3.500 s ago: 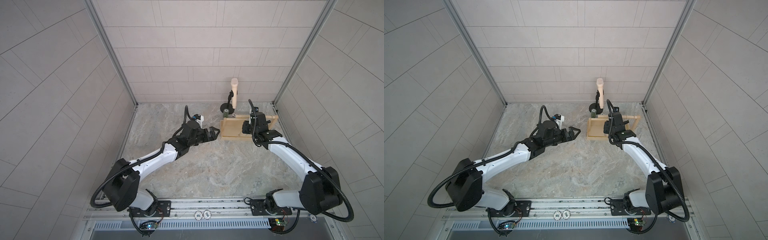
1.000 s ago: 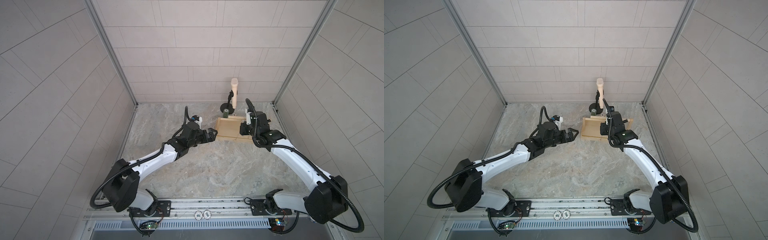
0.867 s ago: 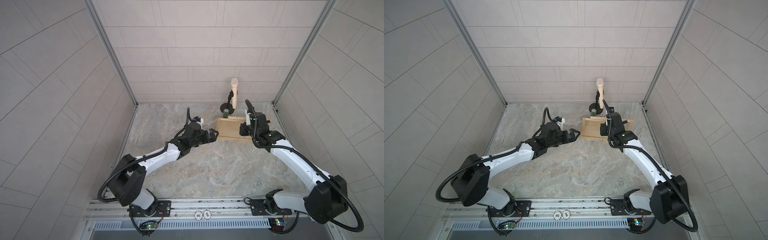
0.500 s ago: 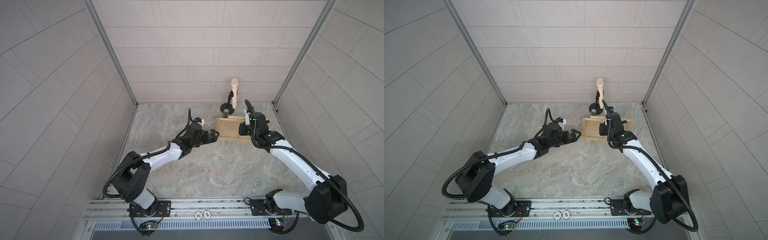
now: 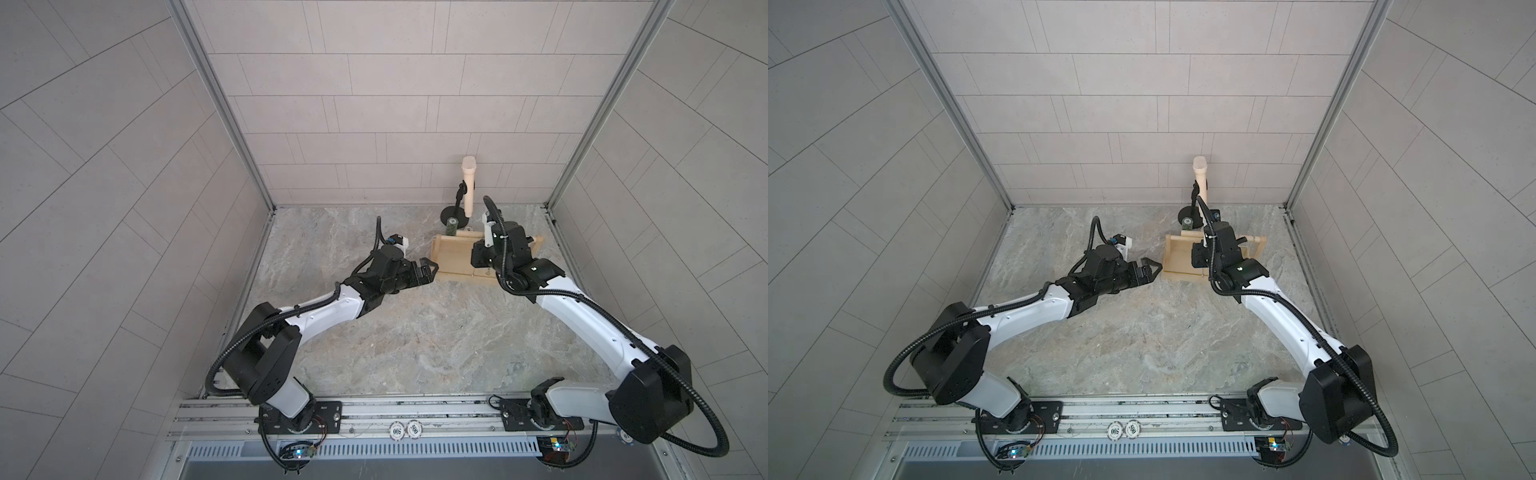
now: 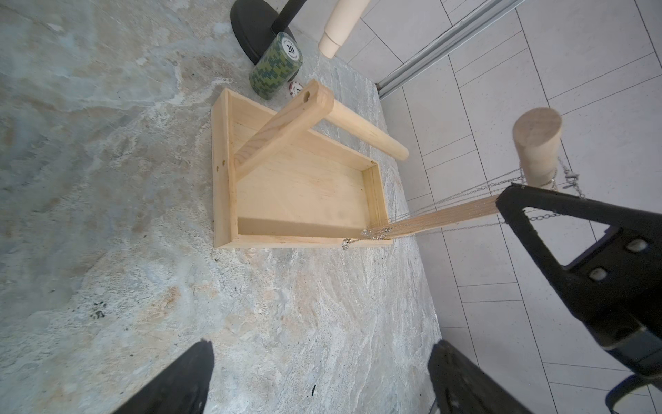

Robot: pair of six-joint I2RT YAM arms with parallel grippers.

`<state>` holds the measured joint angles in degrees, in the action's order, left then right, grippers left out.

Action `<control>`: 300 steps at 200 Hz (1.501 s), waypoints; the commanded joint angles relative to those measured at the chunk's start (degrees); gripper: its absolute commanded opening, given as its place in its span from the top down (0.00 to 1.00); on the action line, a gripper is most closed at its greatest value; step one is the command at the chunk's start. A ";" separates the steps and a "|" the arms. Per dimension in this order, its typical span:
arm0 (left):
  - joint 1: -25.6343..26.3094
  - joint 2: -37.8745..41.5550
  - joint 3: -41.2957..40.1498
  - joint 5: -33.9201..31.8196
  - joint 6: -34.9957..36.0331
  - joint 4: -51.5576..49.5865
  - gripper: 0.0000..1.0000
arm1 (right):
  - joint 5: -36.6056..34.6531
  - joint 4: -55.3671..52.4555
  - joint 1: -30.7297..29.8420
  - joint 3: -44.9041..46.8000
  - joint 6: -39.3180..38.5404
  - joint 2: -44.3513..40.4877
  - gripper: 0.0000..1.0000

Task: Take the necklace off the jewelry display stand
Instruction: Take off the necklace from the stand.

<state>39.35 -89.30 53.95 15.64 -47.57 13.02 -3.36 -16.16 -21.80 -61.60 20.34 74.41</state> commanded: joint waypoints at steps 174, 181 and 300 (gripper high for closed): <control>-5.70 12.06 -8.68 3.06 2.08 2.72 0.00 | -3.72 -3.67 -10.93 -15.82 -1.65 9.52 1.00; -5.78 12.34 -9.26 3.20 2.36 3.48 0.00 | -3.53 -4.03 -11.21 -16.52 -1.87 9.60 1.00; -5.78 15.19 -13.86 7.54 12.56 14.48 0.01 | 3.23 -11.08 -14.15 -27.98 -7.51 11.29 1.00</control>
<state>33.78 -74.11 40.69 20.86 -38.24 21.93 -1.74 -24.77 -35.62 -87.68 14.79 85.76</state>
